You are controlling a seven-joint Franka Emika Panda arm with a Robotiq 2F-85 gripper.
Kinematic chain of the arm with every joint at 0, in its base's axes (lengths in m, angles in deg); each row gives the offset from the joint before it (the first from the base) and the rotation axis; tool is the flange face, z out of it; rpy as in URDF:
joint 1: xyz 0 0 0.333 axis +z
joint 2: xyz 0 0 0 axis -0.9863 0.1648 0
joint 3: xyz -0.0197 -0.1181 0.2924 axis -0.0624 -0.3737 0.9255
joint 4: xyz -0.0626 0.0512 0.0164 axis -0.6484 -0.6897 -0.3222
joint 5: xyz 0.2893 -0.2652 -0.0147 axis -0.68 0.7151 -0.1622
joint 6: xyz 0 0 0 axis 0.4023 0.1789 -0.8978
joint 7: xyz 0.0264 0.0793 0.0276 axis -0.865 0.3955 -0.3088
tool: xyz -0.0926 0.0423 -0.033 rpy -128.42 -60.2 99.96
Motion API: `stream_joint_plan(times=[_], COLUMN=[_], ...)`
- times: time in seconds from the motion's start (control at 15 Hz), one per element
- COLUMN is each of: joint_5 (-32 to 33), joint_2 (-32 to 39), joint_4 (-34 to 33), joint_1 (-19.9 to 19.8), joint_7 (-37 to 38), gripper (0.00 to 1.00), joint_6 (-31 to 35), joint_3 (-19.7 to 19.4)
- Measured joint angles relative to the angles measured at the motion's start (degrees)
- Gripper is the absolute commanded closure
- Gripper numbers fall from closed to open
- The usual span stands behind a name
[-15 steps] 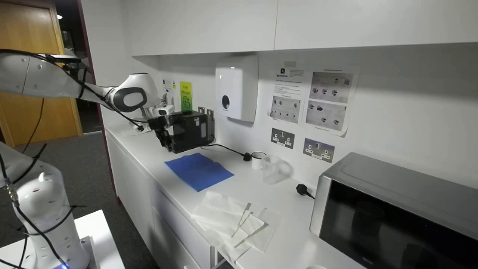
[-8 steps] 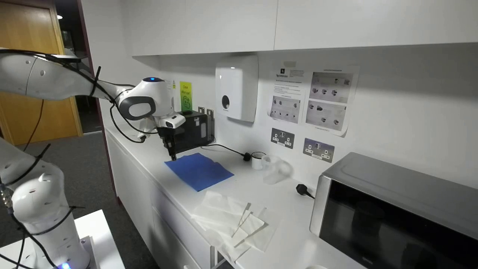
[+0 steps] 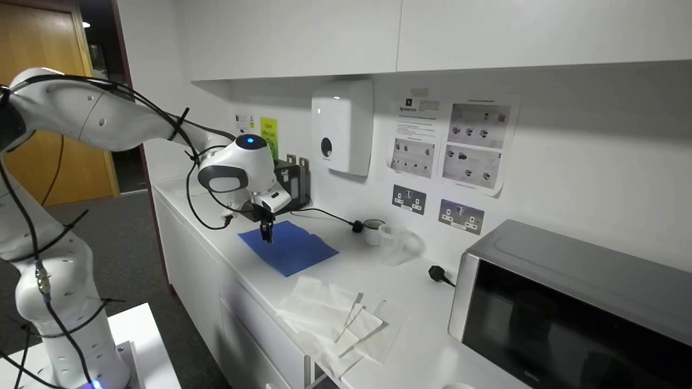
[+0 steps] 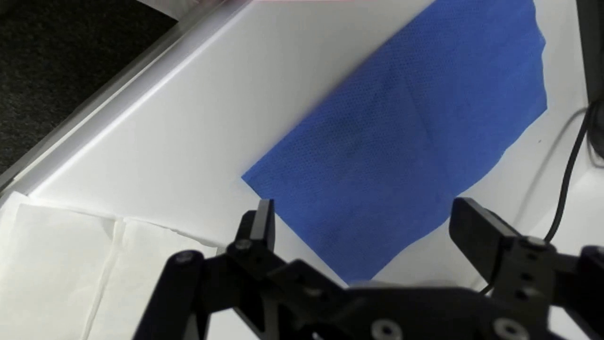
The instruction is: Fold the blue towel in half
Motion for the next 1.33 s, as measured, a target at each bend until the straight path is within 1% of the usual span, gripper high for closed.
stream_joint_plan(times=[0.27,0.47,0.67,1.0,1.33], joint_5=[-2.68,-2.96,-2.98,-3.04,-3.06], joint_2=[6.99,11.74,15.09,17.45,17.16], joint_4=[-4.04,-6.43,-7.47,-7.51,-7.19], joint_1=[0.01,0.0,-0.03,-0.06,-0.06], joint_7=[-1.45,-2.37,-3.37,-4.93,-6.21], gripper=[0.0,0.0,0.0,0.0,0.0], joint_6=[0.01,0.24,1.28,3.61,3.63], joint_3=[-0.02,-0.02,-0.01,0.09,0.69])
